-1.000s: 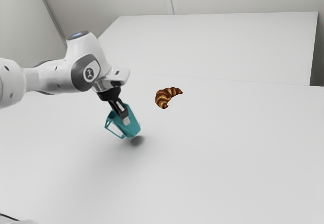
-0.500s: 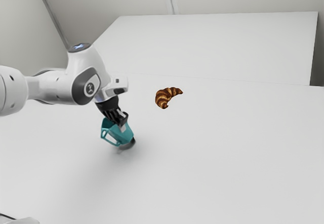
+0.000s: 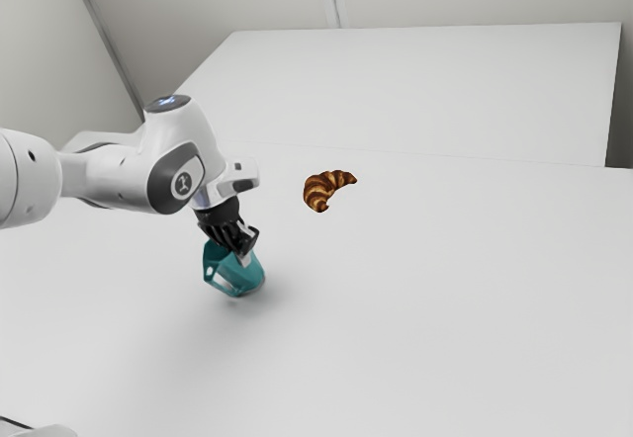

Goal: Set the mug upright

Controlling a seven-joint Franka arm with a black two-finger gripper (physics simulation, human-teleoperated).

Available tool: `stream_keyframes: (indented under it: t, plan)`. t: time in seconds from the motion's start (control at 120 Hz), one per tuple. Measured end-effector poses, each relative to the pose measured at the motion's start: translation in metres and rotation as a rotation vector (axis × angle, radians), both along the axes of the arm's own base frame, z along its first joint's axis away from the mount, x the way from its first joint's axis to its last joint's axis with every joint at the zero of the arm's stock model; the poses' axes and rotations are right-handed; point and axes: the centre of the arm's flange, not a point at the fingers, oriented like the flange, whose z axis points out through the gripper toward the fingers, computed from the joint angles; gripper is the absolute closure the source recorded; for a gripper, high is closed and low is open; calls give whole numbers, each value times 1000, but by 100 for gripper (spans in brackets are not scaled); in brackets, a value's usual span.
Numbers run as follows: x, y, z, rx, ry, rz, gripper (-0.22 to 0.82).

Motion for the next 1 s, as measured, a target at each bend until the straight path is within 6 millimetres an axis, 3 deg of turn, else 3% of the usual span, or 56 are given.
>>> stream_keyframes:
  t: [0.158,0.633,0.925,1.0]
  plan:
    - [-1,1,-3,-3,8,27,74]
    - [-5,-18,2,3,5,22,16]
    - [2,-35,67,70,-77,7,4]
    - [17,-40,107,61,-102,4,3]
